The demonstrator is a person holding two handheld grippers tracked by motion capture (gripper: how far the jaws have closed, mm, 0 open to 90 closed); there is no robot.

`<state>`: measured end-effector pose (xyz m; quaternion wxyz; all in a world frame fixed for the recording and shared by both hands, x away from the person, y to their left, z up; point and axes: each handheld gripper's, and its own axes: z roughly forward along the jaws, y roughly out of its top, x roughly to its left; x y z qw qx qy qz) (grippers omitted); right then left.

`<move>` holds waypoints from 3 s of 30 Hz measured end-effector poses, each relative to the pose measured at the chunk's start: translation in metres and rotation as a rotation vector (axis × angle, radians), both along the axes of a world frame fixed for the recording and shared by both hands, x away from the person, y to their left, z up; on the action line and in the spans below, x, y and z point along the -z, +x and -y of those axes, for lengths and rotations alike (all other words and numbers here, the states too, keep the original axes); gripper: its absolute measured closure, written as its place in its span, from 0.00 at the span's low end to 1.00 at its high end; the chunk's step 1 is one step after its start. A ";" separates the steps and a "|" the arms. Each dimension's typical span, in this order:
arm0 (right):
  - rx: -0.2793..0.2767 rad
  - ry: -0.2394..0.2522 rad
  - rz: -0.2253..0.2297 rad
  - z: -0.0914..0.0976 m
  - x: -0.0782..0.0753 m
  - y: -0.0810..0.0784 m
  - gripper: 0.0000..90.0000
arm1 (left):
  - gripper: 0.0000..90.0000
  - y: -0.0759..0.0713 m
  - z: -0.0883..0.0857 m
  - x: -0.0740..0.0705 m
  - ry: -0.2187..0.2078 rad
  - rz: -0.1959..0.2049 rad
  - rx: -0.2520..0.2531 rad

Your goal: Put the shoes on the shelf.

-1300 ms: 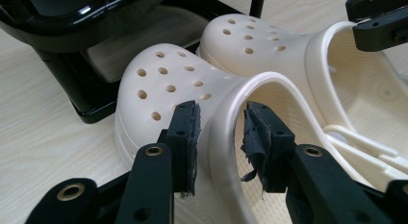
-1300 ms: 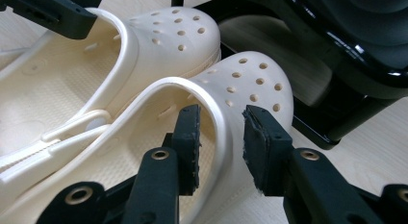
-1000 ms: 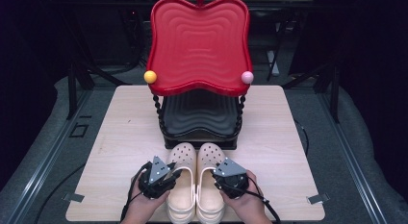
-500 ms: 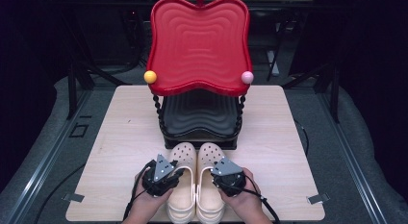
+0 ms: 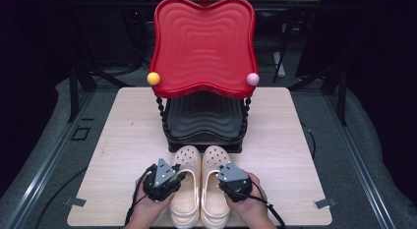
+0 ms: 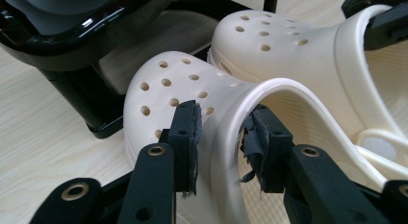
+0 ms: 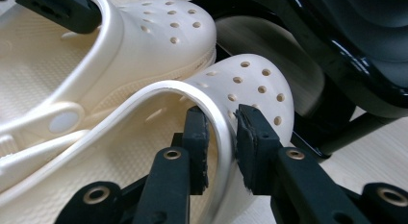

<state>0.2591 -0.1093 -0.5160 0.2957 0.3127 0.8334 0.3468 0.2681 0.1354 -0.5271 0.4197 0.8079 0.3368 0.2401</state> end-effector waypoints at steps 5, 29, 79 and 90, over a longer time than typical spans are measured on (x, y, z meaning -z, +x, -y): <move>0.015 -0.002 0.013 0.006 -0.003 -0.006 0.85 | 0.78 -0.007 -0.007 -0.004 0.000 0.020 -0.005; -0.022 0.052 0.053 0.035 -0.025 -0.029 0.91 | 0.83 -0.033 -0.023 -0.035 -0.035 0.049 0.018; 0.050 0.024 0.210 0.012 -0.104 0.068 0.90 | 0.84 0.063 0.015 -0.109 -0.009 0.202 -0.103; 0.118 0.073 0.242 0.012 -0.114 0.101 0.88 | 0.84 0.093 0.026 -0.115 -0.037 0.247 -0.152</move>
